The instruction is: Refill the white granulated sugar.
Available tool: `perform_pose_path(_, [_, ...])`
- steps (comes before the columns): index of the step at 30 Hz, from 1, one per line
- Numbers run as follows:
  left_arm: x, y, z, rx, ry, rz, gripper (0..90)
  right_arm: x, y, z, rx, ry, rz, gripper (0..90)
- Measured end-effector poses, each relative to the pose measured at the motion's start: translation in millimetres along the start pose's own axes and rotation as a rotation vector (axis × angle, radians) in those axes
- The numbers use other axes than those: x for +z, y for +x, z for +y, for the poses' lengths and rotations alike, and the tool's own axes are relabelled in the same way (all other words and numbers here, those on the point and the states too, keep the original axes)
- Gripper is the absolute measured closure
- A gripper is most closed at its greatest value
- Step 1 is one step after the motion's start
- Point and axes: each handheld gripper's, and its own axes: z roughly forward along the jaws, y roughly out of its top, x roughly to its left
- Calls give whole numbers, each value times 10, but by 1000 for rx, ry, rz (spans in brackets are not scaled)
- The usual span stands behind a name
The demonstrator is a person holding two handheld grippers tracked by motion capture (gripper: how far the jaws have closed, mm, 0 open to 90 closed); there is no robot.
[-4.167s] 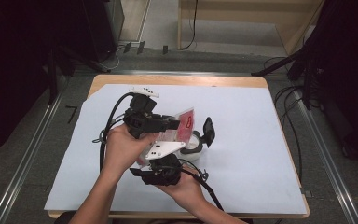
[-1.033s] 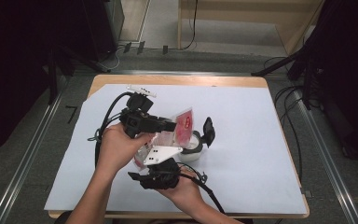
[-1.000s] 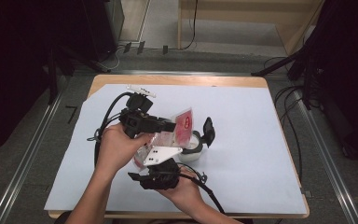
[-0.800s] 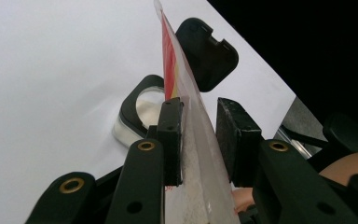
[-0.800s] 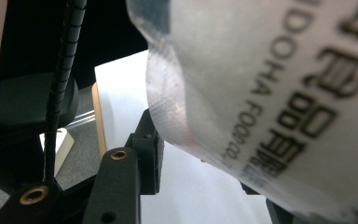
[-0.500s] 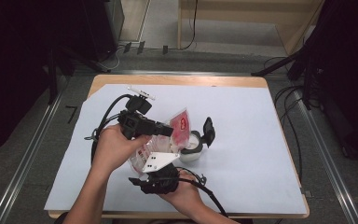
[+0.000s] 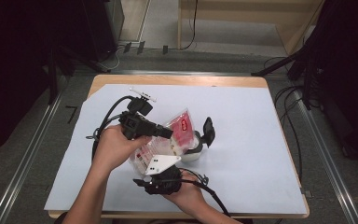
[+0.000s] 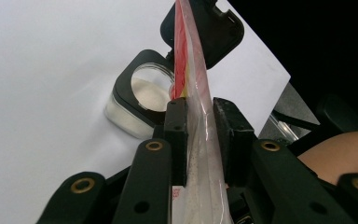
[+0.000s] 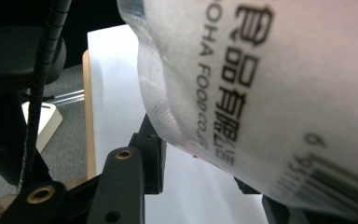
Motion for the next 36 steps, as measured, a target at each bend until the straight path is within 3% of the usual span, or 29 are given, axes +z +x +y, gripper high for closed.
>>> perform_pose_path(4, [-3,-13,-3,17,-9,20,808,-4,-10,4,-9,2,-6,621])
perform_pose_path(13, [-71,-9,-31,39,-37,24,845,-2,-35,8,-34,3,-20,619])
perform_pose_path(23, [-227,62,-80,48,-102,8,859,-40,-127,4,6,-15,-37,608])
perform_pose_path(36, [-380,105,-146,67,-157,16,865,-124,-341,-40,131,-51,-73,588])
